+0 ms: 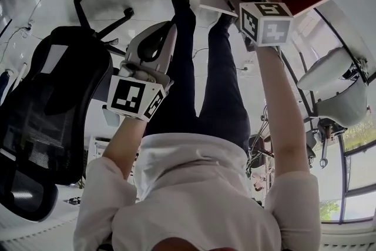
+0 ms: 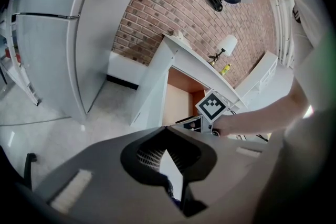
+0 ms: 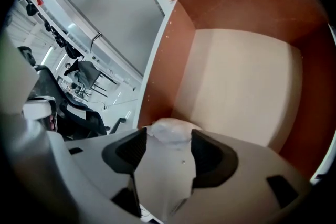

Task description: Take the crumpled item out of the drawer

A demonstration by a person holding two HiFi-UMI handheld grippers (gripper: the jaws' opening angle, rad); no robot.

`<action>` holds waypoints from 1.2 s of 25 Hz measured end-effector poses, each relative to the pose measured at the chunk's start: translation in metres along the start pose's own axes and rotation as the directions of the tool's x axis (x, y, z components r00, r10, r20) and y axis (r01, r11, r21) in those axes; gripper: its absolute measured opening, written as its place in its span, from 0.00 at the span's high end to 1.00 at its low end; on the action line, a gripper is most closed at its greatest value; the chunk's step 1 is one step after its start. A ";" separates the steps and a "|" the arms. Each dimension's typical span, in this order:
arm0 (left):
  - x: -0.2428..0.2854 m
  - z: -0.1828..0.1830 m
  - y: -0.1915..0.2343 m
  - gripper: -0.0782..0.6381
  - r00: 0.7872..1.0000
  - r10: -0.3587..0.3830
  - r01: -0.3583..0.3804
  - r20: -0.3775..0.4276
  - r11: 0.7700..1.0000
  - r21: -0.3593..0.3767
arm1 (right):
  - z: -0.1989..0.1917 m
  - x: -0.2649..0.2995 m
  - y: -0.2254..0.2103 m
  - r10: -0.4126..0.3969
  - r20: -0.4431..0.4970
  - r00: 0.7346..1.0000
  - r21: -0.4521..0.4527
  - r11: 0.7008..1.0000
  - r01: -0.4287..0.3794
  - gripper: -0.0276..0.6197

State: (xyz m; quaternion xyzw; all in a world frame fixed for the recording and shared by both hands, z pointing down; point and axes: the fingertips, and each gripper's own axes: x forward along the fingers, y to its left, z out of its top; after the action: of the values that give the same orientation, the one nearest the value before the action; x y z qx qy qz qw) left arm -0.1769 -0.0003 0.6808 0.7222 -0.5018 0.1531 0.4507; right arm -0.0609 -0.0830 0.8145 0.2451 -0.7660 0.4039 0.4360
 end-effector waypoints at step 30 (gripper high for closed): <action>0.019 0.000 -0.027 0.88 1.000 -0.029 0.030 -0.008 0.999 0.044 | 0.001 -0.079 -0.008 -0.106 0.191 0.976 0.094 0.992 0.089 0.92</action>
State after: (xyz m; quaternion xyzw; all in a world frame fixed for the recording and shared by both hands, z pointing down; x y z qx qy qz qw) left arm -0.1447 -0.0088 0.6805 0.7389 -0.4861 0.1601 0.4384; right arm -0.0158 -0.0864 0.7492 0.3391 -0.7743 0.3883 0.3670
